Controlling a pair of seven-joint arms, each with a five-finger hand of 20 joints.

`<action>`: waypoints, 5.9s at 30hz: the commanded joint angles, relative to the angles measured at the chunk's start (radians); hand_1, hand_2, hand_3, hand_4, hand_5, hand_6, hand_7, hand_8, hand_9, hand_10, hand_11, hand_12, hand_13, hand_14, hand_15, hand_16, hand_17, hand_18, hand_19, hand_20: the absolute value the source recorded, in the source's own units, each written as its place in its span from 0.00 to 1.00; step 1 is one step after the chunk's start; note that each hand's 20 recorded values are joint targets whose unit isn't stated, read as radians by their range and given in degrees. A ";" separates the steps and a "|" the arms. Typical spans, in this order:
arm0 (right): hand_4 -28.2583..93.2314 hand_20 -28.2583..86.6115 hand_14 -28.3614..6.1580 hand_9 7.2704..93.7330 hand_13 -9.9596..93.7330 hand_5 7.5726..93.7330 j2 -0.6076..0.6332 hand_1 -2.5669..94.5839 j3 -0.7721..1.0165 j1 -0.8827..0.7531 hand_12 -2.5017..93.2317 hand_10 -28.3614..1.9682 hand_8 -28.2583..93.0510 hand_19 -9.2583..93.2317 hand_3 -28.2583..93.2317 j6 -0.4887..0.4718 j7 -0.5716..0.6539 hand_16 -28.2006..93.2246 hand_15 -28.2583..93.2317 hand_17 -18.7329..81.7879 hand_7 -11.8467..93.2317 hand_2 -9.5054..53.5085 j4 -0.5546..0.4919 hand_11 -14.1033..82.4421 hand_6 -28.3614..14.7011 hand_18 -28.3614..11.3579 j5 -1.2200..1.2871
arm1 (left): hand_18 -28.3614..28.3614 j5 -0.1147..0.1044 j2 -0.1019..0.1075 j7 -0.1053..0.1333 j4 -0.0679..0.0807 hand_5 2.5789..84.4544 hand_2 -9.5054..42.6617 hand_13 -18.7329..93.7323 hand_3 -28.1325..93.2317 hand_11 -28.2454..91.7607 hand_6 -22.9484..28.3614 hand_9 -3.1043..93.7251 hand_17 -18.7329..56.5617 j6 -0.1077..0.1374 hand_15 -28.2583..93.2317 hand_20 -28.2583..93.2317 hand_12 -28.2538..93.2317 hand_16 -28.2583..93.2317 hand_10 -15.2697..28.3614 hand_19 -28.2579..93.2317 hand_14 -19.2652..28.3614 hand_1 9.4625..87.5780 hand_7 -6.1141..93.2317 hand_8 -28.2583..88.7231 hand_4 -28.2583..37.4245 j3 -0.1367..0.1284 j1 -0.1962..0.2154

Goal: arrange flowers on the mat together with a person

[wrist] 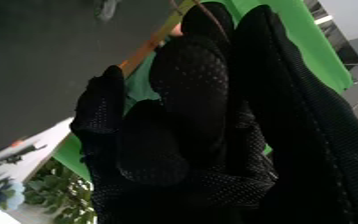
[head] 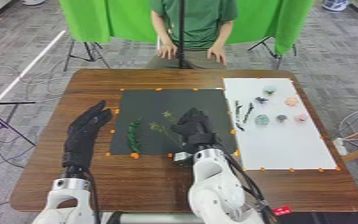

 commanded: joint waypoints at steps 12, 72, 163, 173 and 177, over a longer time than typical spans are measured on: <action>0.05 0.71 0.48 0.99 0.81 0.93 -0.042 0.61 -0.016 0.023 0.31 0.59 0.28 0.85 0.74 -0.007 -0.016 0.55 0.92 0.53 0.38 0.00 0.060 0.58 0.68 0.12 0.035 | 0.73 0.000 -0.005 -0.011 0.005 0.50 0.00 0.46 0.76 0.37 0.49 0.47 0.26 0.003 0.34 0.38 0.34 0.26 0.63 0.27 0.74 0.26 0.19 0.19 0.18 0.013 0.008; 0.08 0.44 0.52 0.29 0.29 0.26 0.052 0.07 0.602 -0.392 0.13 0.47 0.17 0.11 0.84 -0.150 -0.561 0.38 0.22 0.29 0.17 0.23 -0.344 0.16 0.66 0.40 1.425 | 0.70 0.014 -0.038 0.066 0.039 0.50 0.00 0.47 0.76 0.37 0.49 0.48 0.31 -0.062 0.34 0.38 0.34 0.26 0.62 0.25 0.74 0.26 0.19 0.19 0.17 0.004 -0.009; 0.04 0.55 0.51 0.40 0.45 0.38 0.174 0.31 0.614 -0.267 0.21 0.45 0.14 0.32 0.86 -0.065 -0.412 0.35 0.33 0.40 0.28 0.00 -0.304 0.24 0.63 0.41 0.780 | 0.75 0.031 -0.043 -0.055 -0.047 0.49 0.02 0.45 0.75 0.35 0.50 0.46 0.24 -0.182 0.32 0.36 0.35 0.27 0.63 0.27 0.75 0.26 0.17 0.20 0.18 -0.027 -0.005; 0.00 0.56 0.50 0.45 0.61 0.45 0.310 0.47 0.620 -0.084 0.23 0.44 0.13 0.65 0.86 -0.322 -0.064 0.39 0.50 0.48 0.34 0.00 -0.311 0.36 0.63 0.38 0.214 | 0.75 0.032 -0.038 -0.057 -0.047 0.49 0.02 0.45 0.75 0.35 0.50 0.46 0.24 -0.179 0.32 0.36 0.35 0.27 0.63 0.27 0.75 0.26 0.17 0.19 0.19 -0.025 0.001; 0.00 0.57 0.51 0.51 0.67 0.49 0.345 0.49 0.590 -0.032 0.23 0.44 0.14 0.74 0.84 -0.403 -0.042 0.38 0.58 0.52 0.33 0.00 -0.271 0.36 0.62 0.34 0.081 | 0.75 0.030 -0.037 -0.058 -0.047 0.49 0.01 0.44 0.75 0.35 0.50 0.46 0.24 -0.182 0.32 0.36 0.35 0.27 0.63 0.27 0.75 0.26 0.17 0.19 0.18 -0.029 0.003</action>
